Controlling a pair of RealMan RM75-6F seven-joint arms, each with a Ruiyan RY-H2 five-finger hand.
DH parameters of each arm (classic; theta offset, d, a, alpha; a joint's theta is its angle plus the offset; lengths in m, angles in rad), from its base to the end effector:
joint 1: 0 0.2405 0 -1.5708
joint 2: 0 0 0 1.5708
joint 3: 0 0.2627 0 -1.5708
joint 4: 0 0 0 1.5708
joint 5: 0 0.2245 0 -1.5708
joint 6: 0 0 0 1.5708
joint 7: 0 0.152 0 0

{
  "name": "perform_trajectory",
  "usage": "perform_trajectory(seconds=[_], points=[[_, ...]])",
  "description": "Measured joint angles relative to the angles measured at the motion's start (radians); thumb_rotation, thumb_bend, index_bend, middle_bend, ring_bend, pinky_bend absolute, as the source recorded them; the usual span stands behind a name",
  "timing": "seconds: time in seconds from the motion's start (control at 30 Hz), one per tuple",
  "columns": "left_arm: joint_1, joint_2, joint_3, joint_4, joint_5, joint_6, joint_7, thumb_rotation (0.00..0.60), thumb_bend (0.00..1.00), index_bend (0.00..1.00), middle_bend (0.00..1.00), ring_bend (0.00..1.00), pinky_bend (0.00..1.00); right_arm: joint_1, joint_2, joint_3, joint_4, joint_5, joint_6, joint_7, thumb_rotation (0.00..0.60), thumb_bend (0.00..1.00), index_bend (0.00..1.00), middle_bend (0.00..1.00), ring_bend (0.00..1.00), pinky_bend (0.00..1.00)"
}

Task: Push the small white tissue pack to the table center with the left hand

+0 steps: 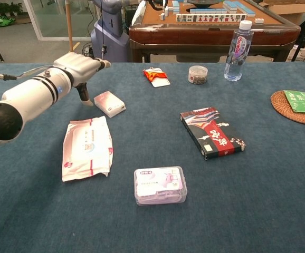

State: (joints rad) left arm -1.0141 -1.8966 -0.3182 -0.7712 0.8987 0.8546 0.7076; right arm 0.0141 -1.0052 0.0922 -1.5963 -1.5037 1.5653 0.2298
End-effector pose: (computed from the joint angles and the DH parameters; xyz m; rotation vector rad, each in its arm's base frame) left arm -0.1307 0.4748 -0.0647 -1.7143 -0.5449 -0.5871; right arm -0.3359 -0.1765 0.2059 1.2510 -0.9135 1.0215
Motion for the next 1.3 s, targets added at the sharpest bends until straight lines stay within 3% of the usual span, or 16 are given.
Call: perform_trajectory(seconds=[0.53,0.77,0.9,1.03,1.1,1.2,1.3], points=[[-0.058,-0.072,-0.021,0.053,0.014,-0.002,-0.011,0.600,0.04,0.04,0.00,0.00,0.15,-0.003,0.003,-0.002,0.000,-0.007,0.005,0.005,0.600,0.06,0.24,0.31,0.26,0.27],[-0.041,-0.046,-0.019,-0.008,0.019,0.035,0.007,0.600,0.04,0.04,0.00,0.00,0.16,-0.005,0.005,-0.008,-0.002,-0.019,0.008,0.009,0.600,0.06,0.24,0.31,0.26,0.27],[-0.011,-0.001,-0.017,-0.109,0.030,0.088,0.006,0.600,0.04,0.07,0.00,0.07,0.36,-0.007,0.005,-0.011,-0.005,-0.030,0.015,0.008,0.600,0.06,0.24,0.31,0.26,0.27],[0.031,0.067,-0.010,-0.242,0.034,0.143,0.008,0.600,0.04,0.11,0.02,0.32,0.59,-0.008,0.003,-0.016,-0.009,-0.043,0.021,-0.004,0.600,0.06,0.24,0.31,0.26,0.27],[0.053,0.115,-0.006,-0.326,0.022,0.149,0.024,0.600,0.04,0.13,0.16,0.46,0.70,-0.009,0.002,-0.019,-0.011,-0.049,0.022,-0.011,0.600,0.06,0.24,0.31,0.26,0.27],[0.084,0.188,-0.001,-0.451,-0.001,0.168,0.053,0.600,0.04,0.17,0.60,0.74,0.93,-0.008,-0.001,-0.022,-0.015,-0.057,0.024,-0.026,0.600,0.06,0.24,0.31,0.26,0.27],[0.113,0.261,0.002,-0.563,-0.037,0.189,0.079,0.600,0.04,0.23,0.85,0.93,1.00,-0.008,-0.005,-0.025,-0.018,-0.062,0.024,-0.040,0.600,0.06,0.24,0.31,0.26,0.27]])
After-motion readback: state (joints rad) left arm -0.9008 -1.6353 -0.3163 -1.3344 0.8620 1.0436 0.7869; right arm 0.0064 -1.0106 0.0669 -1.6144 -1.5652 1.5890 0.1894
